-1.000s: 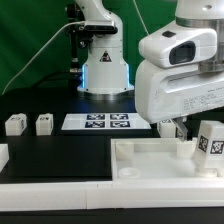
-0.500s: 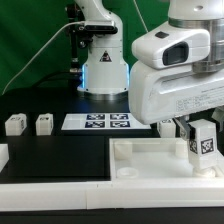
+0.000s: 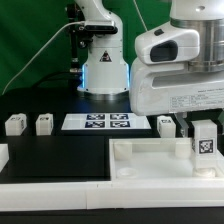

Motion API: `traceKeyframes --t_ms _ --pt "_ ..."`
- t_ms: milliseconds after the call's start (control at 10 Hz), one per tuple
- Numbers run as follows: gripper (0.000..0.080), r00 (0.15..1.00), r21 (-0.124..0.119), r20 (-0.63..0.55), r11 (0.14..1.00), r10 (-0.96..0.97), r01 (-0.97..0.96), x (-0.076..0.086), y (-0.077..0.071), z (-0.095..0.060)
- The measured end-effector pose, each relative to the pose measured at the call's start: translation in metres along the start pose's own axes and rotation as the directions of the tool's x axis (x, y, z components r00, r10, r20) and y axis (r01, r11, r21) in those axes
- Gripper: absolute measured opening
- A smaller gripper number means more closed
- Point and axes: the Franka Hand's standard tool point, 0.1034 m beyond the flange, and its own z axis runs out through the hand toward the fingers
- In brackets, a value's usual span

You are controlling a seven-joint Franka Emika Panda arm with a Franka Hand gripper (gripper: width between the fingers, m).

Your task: Assemble one leg

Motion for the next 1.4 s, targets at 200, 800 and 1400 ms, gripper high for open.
traceKeyframes --t_ms 200,800,1400 --pt "0.0294 0.974 0.005 0.003 0.974 0.227 -0.227 -0.001 -0.002 0.001" --pt "0.0294 0.63 0.005 0.012 0.63 0.777 -0.777 -0.004 -0.012 0.003" --pt "0.0576 0.541 0.001 0.009 0.541 0.841 -0.841 -0.004 -0.015 0.004"
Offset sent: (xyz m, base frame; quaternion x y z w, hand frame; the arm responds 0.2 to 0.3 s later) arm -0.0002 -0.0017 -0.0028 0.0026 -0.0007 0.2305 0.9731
